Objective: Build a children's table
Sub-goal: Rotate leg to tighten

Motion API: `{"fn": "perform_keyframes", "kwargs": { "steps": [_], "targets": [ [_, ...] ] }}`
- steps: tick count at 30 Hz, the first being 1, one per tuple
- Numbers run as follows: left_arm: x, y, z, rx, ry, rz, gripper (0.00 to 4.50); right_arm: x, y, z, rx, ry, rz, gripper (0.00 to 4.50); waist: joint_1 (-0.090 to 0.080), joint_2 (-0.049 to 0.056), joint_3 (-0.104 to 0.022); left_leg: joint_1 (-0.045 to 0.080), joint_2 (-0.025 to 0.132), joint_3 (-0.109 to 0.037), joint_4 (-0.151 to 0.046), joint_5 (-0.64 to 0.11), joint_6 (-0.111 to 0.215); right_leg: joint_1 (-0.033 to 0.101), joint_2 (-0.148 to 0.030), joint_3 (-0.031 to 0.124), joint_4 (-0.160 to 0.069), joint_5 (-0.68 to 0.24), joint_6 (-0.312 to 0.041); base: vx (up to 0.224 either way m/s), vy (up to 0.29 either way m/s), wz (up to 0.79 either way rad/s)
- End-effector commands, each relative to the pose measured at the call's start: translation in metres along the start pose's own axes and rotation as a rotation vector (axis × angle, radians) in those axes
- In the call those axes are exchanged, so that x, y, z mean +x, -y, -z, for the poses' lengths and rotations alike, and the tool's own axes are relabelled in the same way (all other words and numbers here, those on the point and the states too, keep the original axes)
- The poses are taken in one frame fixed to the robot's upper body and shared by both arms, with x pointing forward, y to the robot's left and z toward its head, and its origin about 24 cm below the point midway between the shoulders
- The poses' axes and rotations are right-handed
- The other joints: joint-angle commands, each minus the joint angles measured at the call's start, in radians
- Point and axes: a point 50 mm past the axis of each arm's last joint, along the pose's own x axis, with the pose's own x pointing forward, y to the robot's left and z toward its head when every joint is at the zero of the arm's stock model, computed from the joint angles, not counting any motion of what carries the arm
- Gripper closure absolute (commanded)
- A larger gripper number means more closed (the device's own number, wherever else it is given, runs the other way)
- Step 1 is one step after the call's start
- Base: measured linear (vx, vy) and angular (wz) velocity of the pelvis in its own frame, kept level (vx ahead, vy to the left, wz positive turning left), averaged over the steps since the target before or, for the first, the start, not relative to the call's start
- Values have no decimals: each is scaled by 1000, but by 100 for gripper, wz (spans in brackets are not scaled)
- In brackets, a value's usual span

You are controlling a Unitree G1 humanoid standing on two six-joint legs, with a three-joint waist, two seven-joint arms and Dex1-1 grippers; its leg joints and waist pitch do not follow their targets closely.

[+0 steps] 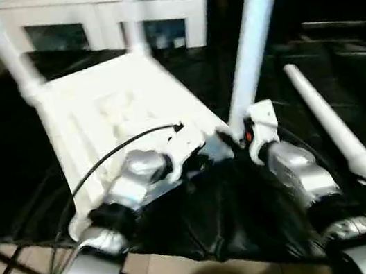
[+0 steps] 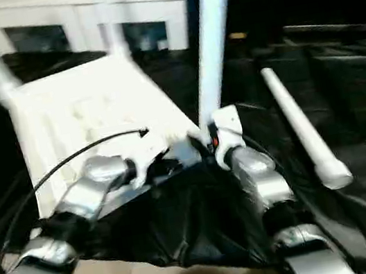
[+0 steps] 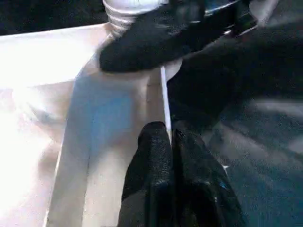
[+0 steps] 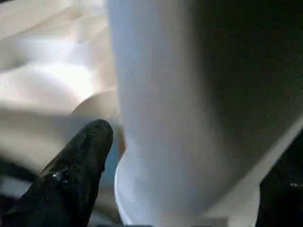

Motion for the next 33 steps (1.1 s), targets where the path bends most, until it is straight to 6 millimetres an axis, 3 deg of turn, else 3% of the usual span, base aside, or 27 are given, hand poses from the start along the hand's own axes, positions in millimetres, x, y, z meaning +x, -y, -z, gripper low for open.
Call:
{"fn": "perform_keyframes", "kwargs": {
  "steps": [1,10,15,18,27,31,33],
  "targets": [
    [7,14,-15,76,70,143,450,-2,-8,-4,-50,1,-143,59,3,-1,-67,-3,-7,17,-56,-215,79,66,-28,25,-57,-142,-245,0,0,0],
    [-22,13,-1,96,55,285,450,-43,-17,-4,-114,-67,-590,59,33,-3,-62,3,1,21,-57,-242,88,62,-28,27,-56,-175,-244,0,0,0],
    [-27,14,2,99,47,310,450,-51,-20,-2,-123,-89,-658,59,39,-5,-61,3,0,21,-60,-256,67,58,-30,28,-62,-236,-222,0,0,0],
    [-31,16,5,91,46,346,450,-58,-26,2,-113,-118,-720,92,40,-6,-61,1,0,18,-62,-250,59,60,-31,27,-64,-259,-205,0,0,0],
    [-31,14,5,95,43,329,450,-56,-31,7,-108,-119,-697,164,39,-4,-63,0,-2,18,-60,-234,54,59,-30,27,-61,-234,-210,0,0,0],
    [-27,13,3,84,57,290,450,-52,-32,9,-80,-110,-639,176,35,-5,-58,0,-3,16,-65,-268,44,58,-31,26,-69,-305,-187,0,0,0],
    [-19,6,-3,48,66,191,450,-40,-27,12,-14,-96,-464,178,31,-6,-56,2,-5,15,-66,-288,31,54,-32,27,-76,-366,-166,0,0,0]
  ]
}}
